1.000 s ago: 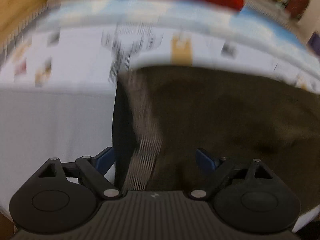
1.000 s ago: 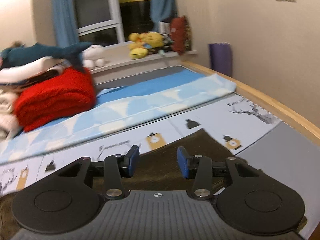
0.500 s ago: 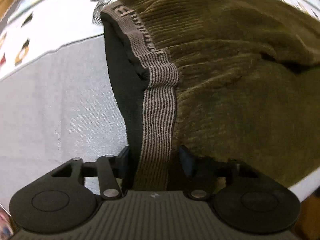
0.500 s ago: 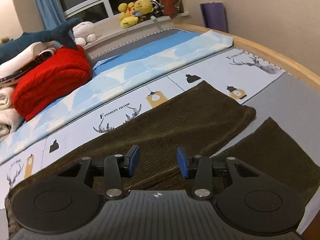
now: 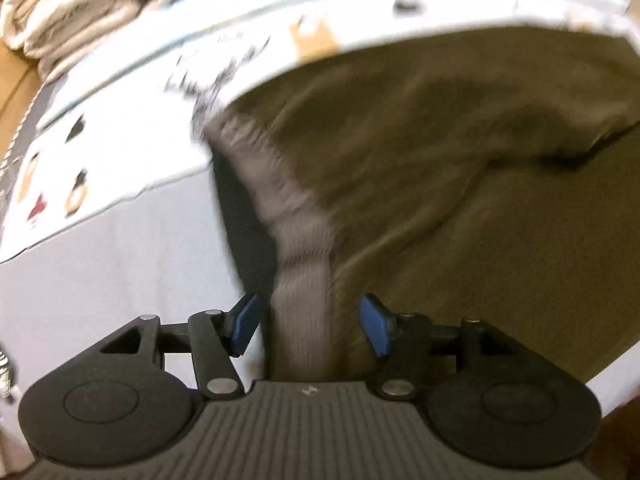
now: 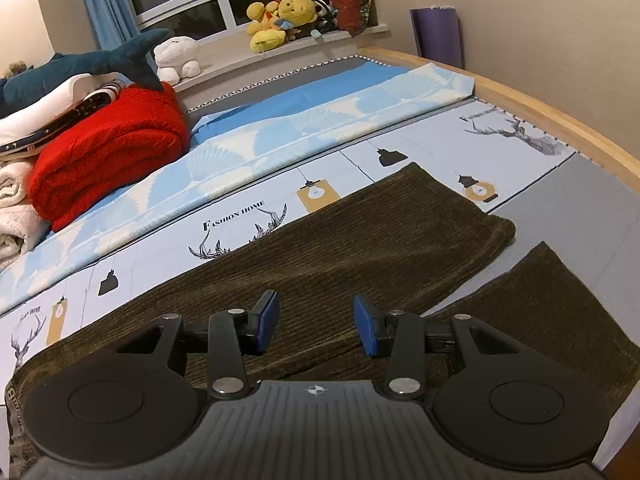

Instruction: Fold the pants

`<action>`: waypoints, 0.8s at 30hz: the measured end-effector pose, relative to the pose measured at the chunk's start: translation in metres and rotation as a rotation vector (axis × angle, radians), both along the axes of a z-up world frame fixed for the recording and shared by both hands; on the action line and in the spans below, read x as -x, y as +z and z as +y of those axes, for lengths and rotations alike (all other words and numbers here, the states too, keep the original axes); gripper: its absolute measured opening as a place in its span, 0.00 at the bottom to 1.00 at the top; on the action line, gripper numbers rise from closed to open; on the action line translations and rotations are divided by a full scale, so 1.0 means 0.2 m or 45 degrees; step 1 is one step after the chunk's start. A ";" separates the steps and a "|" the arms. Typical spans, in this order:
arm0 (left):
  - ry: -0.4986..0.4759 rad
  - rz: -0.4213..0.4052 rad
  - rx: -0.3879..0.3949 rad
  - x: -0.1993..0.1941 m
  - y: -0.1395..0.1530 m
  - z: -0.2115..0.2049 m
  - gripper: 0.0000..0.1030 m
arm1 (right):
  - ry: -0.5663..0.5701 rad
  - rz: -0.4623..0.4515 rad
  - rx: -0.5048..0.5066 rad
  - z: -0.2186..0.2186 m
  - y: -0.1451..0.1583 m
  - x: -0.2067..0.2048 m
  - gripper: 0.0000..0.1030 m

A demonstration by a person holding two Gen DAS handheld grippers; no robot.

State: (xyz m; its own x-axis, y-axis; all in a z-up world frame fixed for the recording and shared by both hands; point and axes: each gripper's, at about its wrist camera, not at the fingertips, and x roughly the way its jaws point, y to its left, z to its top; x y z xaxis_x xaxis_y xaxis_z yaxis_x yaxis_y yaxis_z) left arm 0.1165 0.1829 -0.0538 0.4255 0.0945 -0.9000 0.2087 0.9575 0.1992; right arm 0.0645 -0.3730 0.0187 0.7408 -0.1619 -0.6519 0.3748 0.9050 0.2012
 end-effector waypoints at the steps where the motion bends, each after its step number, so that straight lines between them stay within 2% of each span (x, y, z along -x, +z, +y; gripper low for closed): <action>1: -0.011 -0.010 0.057 0.00 0.02 -0.02 0.60 | 0.001 0.002 0.004 0.00 0.00 0.00 0.43; 4: -0.117 0.082 0.135 0.02 -0.03 -0.10 0.60 | 0.001 0.014 -0.002 0.00 -0.01 0.00 0.43; 5: -0.163 0.185 0.114 0.03 -0.10 -0.12 0.60 | 0.002 0.014 -0.002 0.00 -0.01 0.00 0.43; 6: -0.189 0.309 0.044 0.05 -0.20 -0.15 0.64 | 0.003 0.015 0.000 0.00 -0.01 0.00 0.43; 7: -0.224 0.338 -0.001 0.08 -0.24 -0.16 0.65 | 0.003 0.016 0.001 0.00 -0.01 0.00 0.43; 8: -0.264 0.304 -0.024 0.08 -0.23 -0.18 0.67 | 0.000 0.017 -0.002 0.00 -0.01 0.00 0.43; 10: -0.198 0.284 0.000 0.06 -0.17 -0.17 0.66 | -0.004 0.020 -0.019 -0.01 -0.01 0.00 0.43; 14: -0.189 0.124 0.046 0.06 -0.04 -0.20 0.65 | 0.009 0.021 -0.008 -0.01 -0.02 -0.01 0.43; 17: -0.118 0.037 0.099 0.02 0.02 -0.20 0.66 | 0.010 0.028 -0.010 -0.02 -0.02 -0.01 0.44; 24: 0.065 -0.140 0.120 -0.14 0.07 -0.13 0.67 | 0.020 0.031 -0.002 -0.01 -0.03 -0.02 0.44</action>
State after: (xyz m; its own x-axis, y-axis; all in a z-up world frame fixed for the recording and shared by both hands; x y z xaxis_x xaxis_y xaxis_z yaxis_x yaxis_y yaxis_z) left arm 0.1452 0.1577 -0.0405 0.5190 0.0363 -0.8540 0.1408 0.9818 0.1272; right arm 0.0677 -0.3740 0.0131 0.7271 -0.1498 -0.6700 0.3656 0.9105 0.1933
